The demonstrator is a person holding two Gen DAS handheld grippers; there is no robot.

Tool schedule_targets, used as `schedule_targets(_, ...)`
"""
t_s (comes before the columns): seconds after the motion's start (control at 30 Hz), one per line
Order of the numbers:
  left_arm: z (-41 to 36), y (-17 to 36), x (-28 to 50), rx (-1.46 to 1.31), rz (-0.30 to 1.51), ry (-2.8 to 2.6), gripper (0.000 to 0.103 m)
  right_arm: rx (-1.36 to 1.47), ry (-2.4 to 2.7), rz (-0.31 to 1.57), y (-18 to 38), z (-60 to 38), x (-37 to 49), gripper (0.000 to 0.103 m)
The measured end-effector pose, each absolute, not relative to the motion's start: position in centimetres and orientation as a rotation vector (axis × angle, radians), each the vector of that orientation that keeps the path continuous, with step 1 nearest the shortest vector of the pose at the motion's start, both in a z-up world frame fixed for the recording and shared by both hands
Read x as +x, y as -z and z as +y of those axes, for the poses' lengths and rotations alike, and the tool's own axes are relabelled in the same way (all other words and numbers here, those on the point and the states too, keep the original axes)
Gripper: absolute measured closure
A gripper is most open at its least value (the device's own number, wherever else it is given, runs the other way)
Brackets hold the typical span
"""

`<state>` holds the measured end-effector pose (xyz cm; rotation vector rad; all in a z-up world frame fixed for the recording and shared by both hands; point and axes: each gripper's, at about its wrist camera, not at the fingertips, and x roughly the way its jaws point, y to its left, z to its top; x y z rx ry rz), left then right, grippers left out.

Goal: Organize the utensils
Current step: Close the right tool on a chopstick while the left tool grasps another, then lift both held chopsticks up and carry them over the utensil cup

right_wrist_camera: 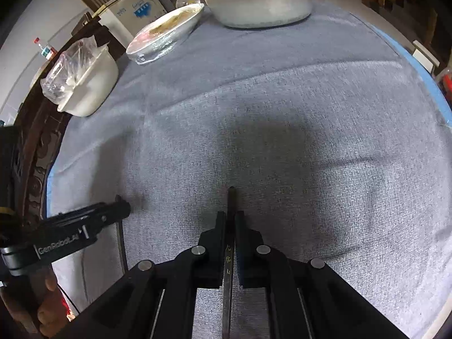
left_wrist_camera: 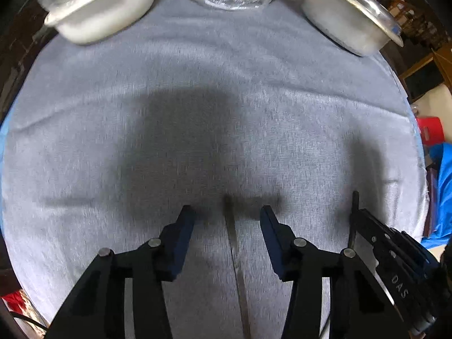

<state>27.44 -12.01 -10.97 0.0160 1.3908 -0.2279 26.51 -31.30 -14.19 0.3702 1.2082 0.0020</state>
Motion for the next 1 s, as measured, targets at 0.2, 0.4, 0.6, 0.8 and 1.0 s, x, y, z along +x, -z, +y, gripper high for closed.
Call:
schedule_targets(0.2,-13.3,11.0,27.3,0.112,1.327,0.213,0.078,0.338,-0.010,1.241,14.3,-30.6,27.5,0.095)
schedule_targets(0.4,-12.3,11.0,27.3,0.072,1.307,0.244,0.097,0.314,-0.003,1.207,14.3,-30.3,26.9,0.097)
schedule_targets(0.6,-9.0,9.7,25.8,-0.007,1.246,0.253,0.098,0.390,-0.021,1.114,12.9,-31.5,24.8,0.097)
schedule_targets(0.8,-5.5,4.6,23.5,-0.038,1.112,0.244,0.098,0.421,-0.031,0.934,8.4,-33.2,21.1,0.097)
schedule_targets(1.0,-2.3,-1.7,18.8,-0.070,0.933,0.231,0.098,0.417,-0.006,0.758,3.7,-33.7,15.5,0.097)
